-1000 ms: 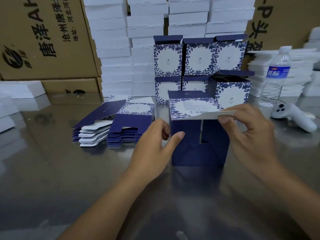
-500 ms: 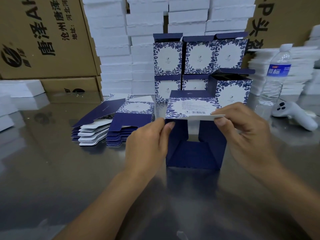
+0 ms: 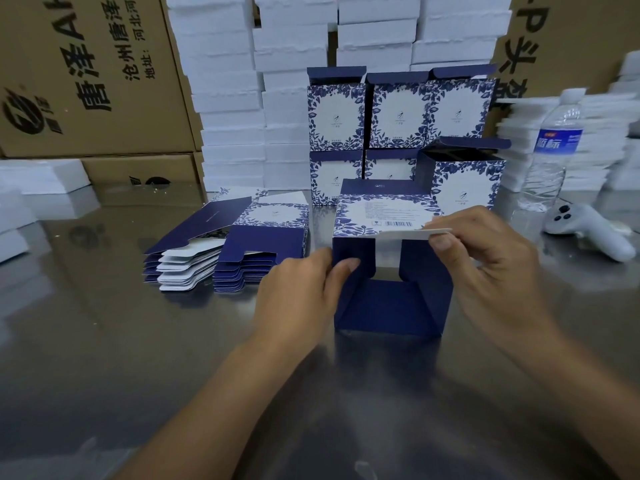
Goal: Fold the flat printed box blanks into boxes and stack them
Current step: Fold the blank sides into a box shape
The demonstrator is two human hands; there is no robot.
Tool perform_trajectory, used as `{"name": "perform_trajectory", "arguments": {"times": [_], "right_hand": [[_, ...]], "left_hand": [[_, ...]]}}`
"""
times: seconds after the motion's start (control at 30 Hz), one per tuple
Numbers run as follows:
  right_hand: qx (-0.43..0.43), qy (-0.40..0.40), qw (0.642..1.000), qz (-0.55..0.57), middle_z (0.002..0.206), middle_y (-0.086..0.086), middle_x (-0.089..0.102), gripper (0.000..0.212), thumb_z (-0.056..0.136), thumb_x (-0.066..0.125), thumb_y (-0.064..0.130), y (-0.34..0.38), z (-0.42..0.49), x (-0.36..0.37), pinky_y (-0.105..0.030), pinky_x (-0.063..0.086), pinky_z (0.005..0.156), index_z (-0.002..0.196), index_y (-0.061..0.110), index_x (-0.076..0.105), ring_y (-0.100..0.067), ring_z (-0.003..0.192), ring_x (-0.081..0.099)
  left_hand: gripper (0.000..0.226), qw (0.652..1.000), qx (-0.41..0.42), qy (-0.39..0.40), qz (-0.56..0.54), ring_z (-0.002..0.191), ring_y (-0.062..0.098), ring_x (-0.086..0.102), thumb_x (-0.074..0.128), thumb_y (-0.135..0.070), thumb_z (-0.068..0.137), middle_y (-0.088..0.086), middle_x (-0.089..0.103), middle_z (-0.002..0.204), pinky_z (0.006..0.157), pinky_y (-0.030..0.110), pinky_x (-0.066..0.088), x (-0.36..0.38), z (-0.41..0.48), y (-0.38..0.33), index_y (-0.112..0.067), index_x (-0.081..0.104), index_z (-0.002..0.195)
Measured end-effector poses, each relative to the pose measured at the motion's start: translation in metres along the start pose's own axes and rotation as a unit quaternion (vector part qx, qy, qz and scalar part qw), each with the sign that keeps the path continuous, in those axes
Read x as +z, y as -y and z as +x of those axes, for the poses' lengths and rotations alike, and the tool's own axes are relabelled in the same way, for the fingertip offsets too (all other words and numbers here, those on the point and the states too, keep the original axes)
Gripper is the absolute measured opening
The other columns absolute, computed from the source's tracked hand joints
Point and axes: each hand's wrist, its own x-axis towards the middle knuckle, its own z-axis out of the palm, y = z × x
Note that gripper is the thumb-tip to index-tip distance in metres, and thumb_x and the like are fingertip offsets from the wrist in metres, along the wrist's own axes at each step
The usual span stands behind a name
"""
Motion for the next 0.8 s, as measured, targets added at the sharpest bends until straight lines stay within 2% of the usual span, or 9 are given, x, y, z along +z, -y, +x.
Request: {"name": "perform_trajectory", "arguments": {"times": [0.13, 0.23, 0.33, 0.43, 0.63, 0.7, 0.8], "right_hand": [[-0.001, 0.003, 1.0, -0.007, 0.083, -0.002, 0.06, 0.013, 0.088, 0.049, 0.035, -0.0015, -0.0004, -0.0003, -0.012, 0.039, 0.072, 0.087, 0.027, 0.059, -0.006, 0.08, 0.055], [-0.001, 0.005, 1.0, -0.007, 0.083, -0.003, 0.06, 0.015, 0.089, 0.049, 0.035, -0.0028, -0.0005, -0.001, -0.013, 0.04, 0.072, 0.088, 0.026, 0.06, -0.009, 0.08, 0.056], [0.003, 0.004, 1.0, -0.006, 0.081, 0.004, 0.057, 0.011, 0.089, 0.048, 0.036, -0.005, 0.0006, -0.0024, -0.013, 0.039, 0.071, 0.085, 0.031, 0.057, 0.0, 0.078, 0.053], [-0.001, 0.006, 1.0, -0.017, 0.08, 0.01, 0.055, 0.009, 0.089, 0.047, 0.038, -0.0061, 0.0014, -0.0033, -0.012, 0.037, 0.069, 0.082, 0.037, 0.053, 0.006, 0.077, 0.049], [-0.007, 0.003, 1.0, -0.018, 0.083, -0.002, 0.059, 0.019, 0.091, 0.048, 0.046, -0.0058, 0.0001, -0.0033, -0.014, 0.039, 0.071, 0.085, 0.029, 0.057, -0.003, 0.079, 0.053], [-0.004, 0.004, 1.0, -0.022, 0.084, -0.004, 0.06, 0.016, 0.09, 0.048, 0.042, -0.0065, 0.0001, -0.0031, -0.018, 0.04, 0.072, 0.087, 0.029, 0.057, -0.008, 0.079, 0.055], [-0.006, 0.003, 1.0, -0.022, 0.085, -0.003, 0.06, 0.026, 0.091, 0.043, 0.051, -0.0064, -0.0003, -0.0032, -0.018, 0.041, 0.072, 0.088, 0.029, 0.057, -0.01, 0.08, 0.056]], "left_hand": [[0.047, 0.999, -0.023, 0.013, -0.019, 0.059, 0.032, 0.045, 0.041, -0.054, 0.09, -0.001, 0.035, 0.049, 0.051, 0.038, 0.018, -0.0002, 0.0013, 0.0002, -0.013, 0.042, 0.065], [0.045, 0.998, -0.033, 0.04, -0.026, 0.056, 0.024, 0.042, 0.043, -0.055, 0.089, -0.004, 0.038, 0.05, 0.048, 0.033, 0.022, 0.0023, 0.0011, 0.0025, -0.019, 0.036, 0.062], [0.046, 0.996, -0.041, 0.082, -0.008, 0.058, 0.022, 0.045, 0.043, -0.056, 0.09, -0.004, 0.042, 0.056, 0.049, 0.034, 0.025, 0.0063, -0.0002, 0.0042, -0.022, 0.032, 0.06], [0.049, 0.997, -0.022, 0.077, 0.018, 0.051, 0.015, 0.034, 0.045, -0.053, 0.091, -0.006, 0.035, 0.052, 0.045, 0.029, 0.019, 0.0067, -0.0002, 0.0036, -0.025, 0.025, 0.057], [0.048, 0.995, -0.036, 0.096, 0.007, 0.056, 0.019, 0.041, 0.046, -0.055, 0.09, -0.004, 0.041, 0.054, 0.047, 0.031, 0.022, 0.0052, 0.001, 0.0042, -0.021, 0.031, 0.057], [0.047, 0.99, -0.042, 0.133, 0.018, 0.061, 0.023, 0.046, 0.046, -0.056, 0.089, -0.003, 0.046, 0.059, 0.049, 0.032, 0.025, 0.0049, 0.0013, 0.0066, -0.02, 0.035, 0.06], [0.044, 0.979, -0.037, 0.19, 0.055, 0.068, 0.027, 0.05, 0.045, -0.055, 0.091, 0.0, 0.048, 0.064, 0.054, 0.033, 0.03, 0.0052, -0.0001, 0.0093, -0.02, 0.038, 0.064]]}}
